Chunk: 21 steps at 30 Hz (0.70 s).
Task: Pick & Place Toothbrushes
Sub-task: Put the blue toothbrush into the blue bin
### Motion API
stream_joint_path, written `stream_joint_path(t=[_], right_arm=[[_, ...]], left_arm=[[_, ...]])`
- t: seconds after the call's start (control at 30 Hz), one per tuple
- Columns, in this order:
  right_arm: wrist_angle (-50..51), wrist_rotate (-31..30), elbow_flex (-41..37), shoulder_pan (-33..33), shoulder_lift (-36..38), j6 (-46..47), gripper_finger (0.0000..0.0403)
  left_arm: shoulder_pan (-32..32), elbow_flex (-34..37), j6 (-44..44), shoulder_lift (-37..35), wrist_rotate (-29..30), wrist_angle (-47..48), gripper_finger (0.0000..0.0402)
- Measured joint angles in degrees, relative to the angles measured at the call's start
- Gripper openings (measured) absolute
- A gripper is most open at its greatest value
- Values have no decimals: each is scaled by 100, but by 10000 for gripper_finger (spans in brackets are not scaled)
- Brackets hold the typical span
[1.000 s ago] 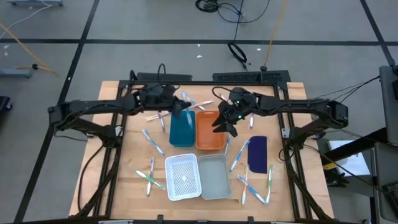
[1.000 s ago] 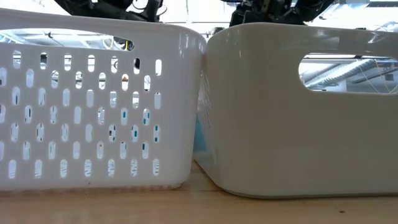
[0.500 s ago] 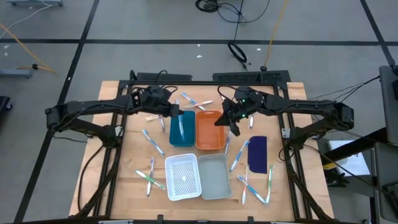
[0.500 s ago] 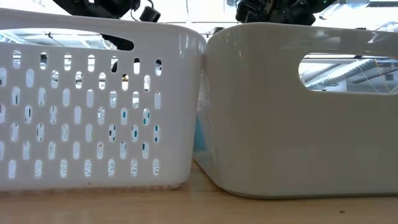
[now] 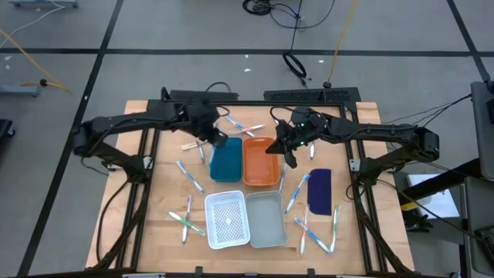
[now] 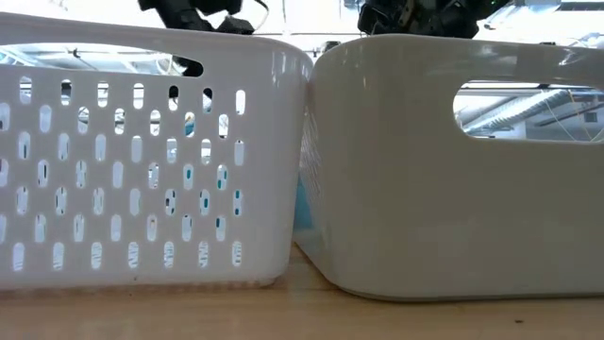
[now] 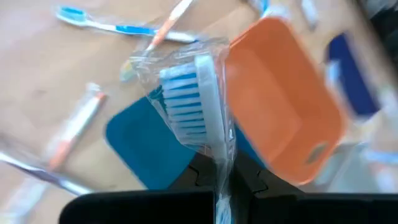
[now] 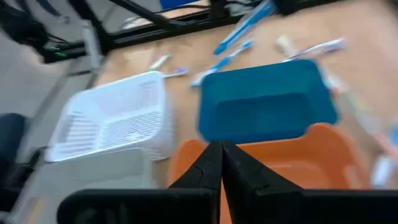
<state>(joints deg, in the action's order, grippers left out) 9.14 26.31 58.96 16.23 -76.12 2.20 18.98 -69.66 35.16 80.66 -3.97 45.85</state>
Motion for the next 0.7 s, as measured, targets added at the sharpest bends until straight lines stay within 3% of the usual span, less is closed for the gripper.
stream_joint_path(t=[0.13, 0.3, 0.57, 0.7], right_arm=[[-22, -392, -12, 66, 248, -254, 1], [-363, -382, -416, 263, 835, -378, 0], [-1203, -383, -1466, 522, 1967, 63, 0], [-1234, -402, -1718, 551, 2269, 52, 0]], left_arm=[[-2, -717, -580, 709, -99, 540, 3], [0, -1352, -1007, 1388, -460, 1017, 3], [11, -1723, -1299, 2012, -1021, 1842, 3], [45, -1752, -1408, 2117, -1696, 1831, 3]])
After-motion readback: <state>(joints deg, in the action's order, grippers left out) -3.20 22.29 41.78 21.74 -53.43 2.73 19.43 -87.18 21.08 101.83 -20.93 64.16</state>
